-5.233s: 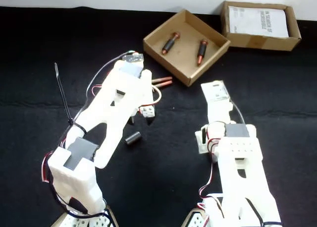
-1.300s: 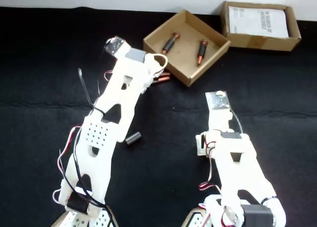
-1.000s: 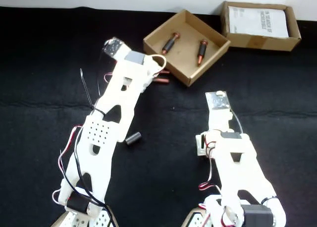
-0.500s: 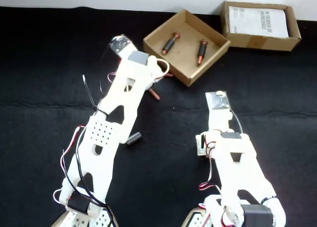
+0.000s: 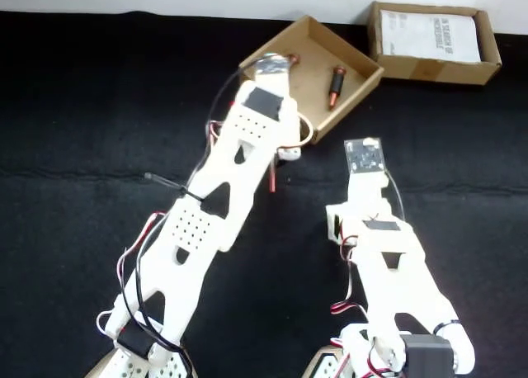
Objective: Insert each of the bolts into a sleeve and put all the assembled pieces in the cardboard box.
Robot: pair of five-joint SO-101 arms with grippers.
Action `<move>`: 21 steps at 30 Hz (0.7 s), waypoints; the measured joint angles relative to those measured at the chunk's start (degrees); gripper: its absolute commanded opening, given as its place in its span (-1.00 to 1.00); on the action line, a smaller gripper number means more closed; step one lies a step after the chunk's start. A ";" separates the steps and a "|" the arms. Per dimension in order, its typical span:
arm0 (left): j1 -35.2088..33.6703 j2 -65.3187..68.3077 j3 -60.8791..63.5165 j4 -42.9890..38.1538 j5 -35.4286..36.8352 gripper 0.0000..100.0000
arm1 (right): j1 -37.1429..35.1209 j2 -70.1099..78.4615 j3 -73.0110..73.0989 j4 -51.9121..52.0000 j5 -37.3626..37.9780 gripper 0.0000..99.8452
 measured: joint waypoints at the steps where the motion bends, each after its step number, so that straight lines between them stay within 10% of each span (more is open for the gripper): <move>1: 0.00 0.00 -0.97 0.09 -2.37 -0.98 | 0.00 0.00 0.00 -1.23 0.00 -0.98; 21: -2.20 -25.58 -2.64 0.62 -21.36 -0.98 | -4.48 -0.88 0.00 -23.65 -14.33 -0.98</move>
